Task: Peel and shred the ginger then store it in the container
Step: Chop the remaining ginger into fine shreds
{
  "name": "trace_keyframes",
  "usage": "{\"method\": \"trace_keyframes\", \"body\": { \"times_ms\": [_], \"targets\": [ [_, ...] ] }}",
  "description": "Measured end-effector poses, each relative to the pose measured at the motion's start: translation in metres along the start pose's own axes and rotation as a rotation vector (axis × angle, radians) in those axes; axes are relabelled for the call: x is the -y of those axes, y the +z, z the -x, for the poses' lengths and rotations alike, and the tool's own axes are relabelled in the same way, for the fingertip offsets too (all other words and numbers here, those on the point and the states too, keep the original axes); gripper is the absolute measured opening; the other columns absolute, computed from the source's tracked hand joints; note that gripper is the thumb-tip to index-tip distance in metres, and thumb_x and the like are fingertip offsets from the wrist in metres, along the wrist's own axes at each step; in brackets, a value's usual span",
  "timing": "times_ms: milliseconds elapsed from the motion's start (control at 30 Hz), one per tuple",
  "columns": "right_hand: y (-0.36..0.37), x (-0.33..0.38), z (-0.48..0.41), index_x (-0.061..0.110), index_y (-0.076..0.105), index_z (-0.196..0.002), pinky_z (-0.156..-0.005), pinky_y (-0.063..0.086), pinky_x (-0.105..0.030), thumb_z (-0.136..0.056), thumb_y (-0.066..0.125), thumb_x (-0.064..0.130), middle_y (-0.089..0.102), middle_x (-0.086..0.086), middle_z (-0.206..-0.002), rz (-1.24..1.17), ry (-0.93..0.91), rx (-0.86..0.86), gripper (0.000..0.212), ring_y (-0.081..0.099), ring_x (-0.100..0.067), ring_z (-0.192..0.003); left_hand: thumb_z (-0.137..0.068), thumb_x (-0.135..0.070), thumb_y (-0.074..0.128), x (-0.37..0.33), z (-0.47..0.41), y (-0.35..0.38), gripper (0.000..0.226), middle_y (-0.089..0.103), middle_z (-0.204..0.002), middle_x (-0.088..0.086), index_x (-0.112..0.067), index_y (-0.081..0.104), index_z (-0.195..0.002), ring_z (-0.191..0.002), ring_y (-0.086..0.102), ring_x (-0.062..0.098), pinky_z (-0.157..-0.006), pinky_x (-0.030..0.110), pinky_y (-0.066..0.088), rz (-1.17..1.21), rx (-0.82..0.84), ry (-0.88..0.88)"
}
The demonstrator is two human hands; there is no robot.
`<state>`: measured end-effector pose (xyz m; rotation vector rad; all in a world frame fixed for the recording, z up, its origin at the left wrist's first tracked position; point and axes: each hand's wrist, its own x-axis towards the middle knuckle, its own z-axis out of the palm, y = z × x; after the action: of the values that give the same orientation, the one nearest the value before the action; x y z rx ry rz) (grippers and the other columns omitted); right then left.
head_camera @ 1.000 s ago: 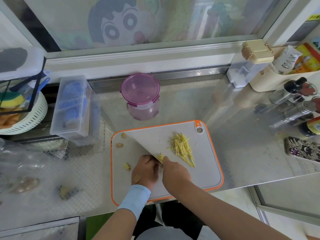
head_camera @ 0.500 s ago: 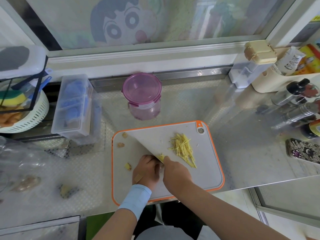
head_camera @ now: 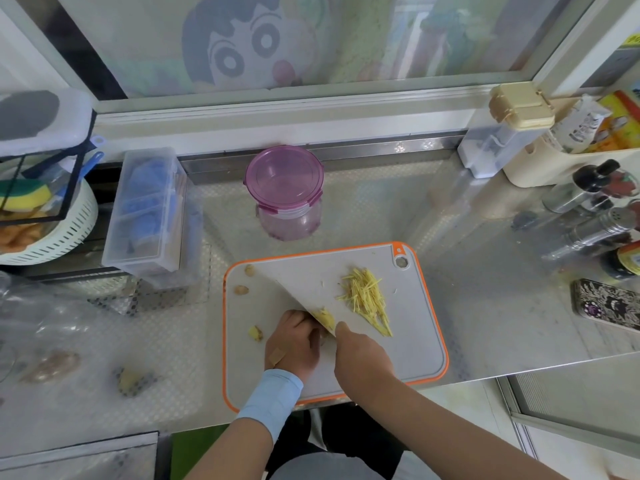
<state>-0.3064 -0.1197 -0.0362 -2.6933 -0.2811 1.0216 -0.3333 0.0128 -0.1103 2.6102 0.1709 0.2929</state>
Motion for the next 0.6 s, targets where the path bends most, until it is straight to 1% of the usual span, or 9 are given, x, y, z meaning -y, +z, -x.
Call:
{"method": "trace_keyframes", "body": {
  "times_ms": [67, 167, 233, 267, 333, 367, 433, 500, 600],
  "targets": [
    [-0.002, 0.007, -0.006, 0.020, 0.030, -0.100, -0.060, 0.042, -0.034, -0.090, 0.043, 0.002, 0.043, 0.000, -0.074, -0.016, -0.022, -0.012, 0.025, 0.051, -0.026, -0.074, -0.078, -0.019, 0.064, -0.001, -0.001, -0.001, 0.013, 0.065, -0.081, -0.010, -0.025, 0.070, -0.068, -0.091, 0.048, 0.010, -0.052, 0.017, 0.037, -0.016, 0.009, -0.002],
    [-0.003, 0.009, -0.008, 0.020, 0.032, -0.102, -0.060, 0.042, -0.034, -0.091, 0.044, 0.003, 0.042, 0.001, -0.074, -0.031, -0.033, -0.026, 0.024, 0.051, -0.025, -0.074, -0.071, -0.011, 0.076, -0.001, -0.001, -0.002, 0.015, 0.065, -0.080, -0.011, -0.026, 0.070, -0.067, -0.091, 0.048, 0.010, -0.050, 0.018, 0.039, -0.012, 0.037, -0.023],
    [-0.002, 0.006, -0.005, 0.019, 0.035, -0.107, -0.058, 0.041, -0.033, -0.090, 0.043, 0.003, 0.043, 0.000, -0.075, -0.020, -0.032, -0.033, 0.024, 0.051, -0.026, -0.073, -0.073, -0.012, 0.073, 0.000, -0.001, -0.001, 0.015, 0.066, -0.081, -0.010, -0.025, 0.070, -0.067, -0.093, 0.049, 0.010, -0.050, 0.019, 0.042, -0.004, 0.033, -0.024],
    [-0.001, 0.003, -0.002, 0.018, 0.035, -0.108, -0.056, 0.039, -0.033, -0.090, 0.042, 0.002, 0.044, 0.000, -0.075, -0.015, -0.028, -0.034, 0.025, 0.051, -0.025, -0.072, -0.077, -0.016, 0.067, 0.001, -0.001, -0.001, 0.014, 0.066, -0.082, -0.009, -0.025, 0.071, -0.067, -0.094, 0.050, 0.010, -0.052, 0.019, 0.043, -0.007, 0.025, -0.013],
    [0.000, -0.002, 0.005, 0.019, 0.033, -0.104, -0.049, 0.034, -0.031, -0.088, 0.041, 0.000, 0.046, -0.001, -0.075, -0.010, -0.014, -0.025, 0.026, 0.049, -0.023, -0.068, -0.081, -0.023, 0.053, 0.002, -0.001, -0.001, 0.021, 0.067, -0.084, -0.008, -0.023, 0.071, -0.069, -0.095, 0.052, 0.011, -0.054, 0.021, 0.047, -0.013, 0.016, 0.002],
    [0.002, -0.005, 0.008, 0.020, 0.032, -0.101, -0.048, 0.033, -0.030, -0.087, 0.040, -0.001, 0.047, -0.002, -0.075, -0.007, -0.006, -0.019, 0.027, 0.048, -0.022, -0.066, -0.080, -0.023, 0.052, 0.002, 0.000, 0.000, 0.022, 0.067, -0.085, -0.007, -0.023, 0.072, -0.070, -0.095, 0.052, 0.012, -0.055, 0.022, 0.048, -0.011, 0.014, 0.004],
    [0.003, -0.007, 0.010, 0.020, 0.031, -0.098, -0.049, 0.035, -0.031, -0.086, 0.040, -0.002, 0.048, -0.002, -0.076, -0.002, 0.002, -0.013, 0.027, 0.048, -0.022, -0.065, -0.079, -0.022, 0.054, 0.002, 0.001, 0.001, 0.019, 0.066, -0.085, -0.008, -0.023, 0.071, -0.072, -0.095, 0.052, 0.012, -0.052, 0.023, 0.048, -0.002, 0.023, -0.008],
    [0.003, -0.006, 0.006, 0.019, 0.033, -0.102, -0.054, 0.040, -0.033, -0.088, 0.041, -0.001, 0.049, -0.003, -0.078, -0.012, 0.004, -0.014, 0.026, 0.050, -0.024, -0.069, -0.080, -0.024, 0.054, 0.001, 0.000, 0.002, 0.019, 0.066, -0.085, -0.010, -0.024, 0.072, -0.073, -0.094, 0.052, 0.012, -0.049, 0.025, 0.048, 0.009, 0.033, -0.027],
    [0.002, 0.001, -0.003, 0.018, 0.037, -0.110, -0.060, 0.042, -0.034, -0.090, 0.043, 0.001, 0.048, -0.003, -0.079, -0.023, -0.009, -0.022, 0.026, 0.052, -0.027, -0.075, -0.078, -0.017, 0.066, 0.001, 0.000, 0.001, 0.012, 0.065, -0.082, -0.011, -0.025, 0.071, -0.071, -0.093, 0.050, 0.010, -0.047, 0.022, 0.043, 0.000, 0.039, -0.030]
  ]
}}
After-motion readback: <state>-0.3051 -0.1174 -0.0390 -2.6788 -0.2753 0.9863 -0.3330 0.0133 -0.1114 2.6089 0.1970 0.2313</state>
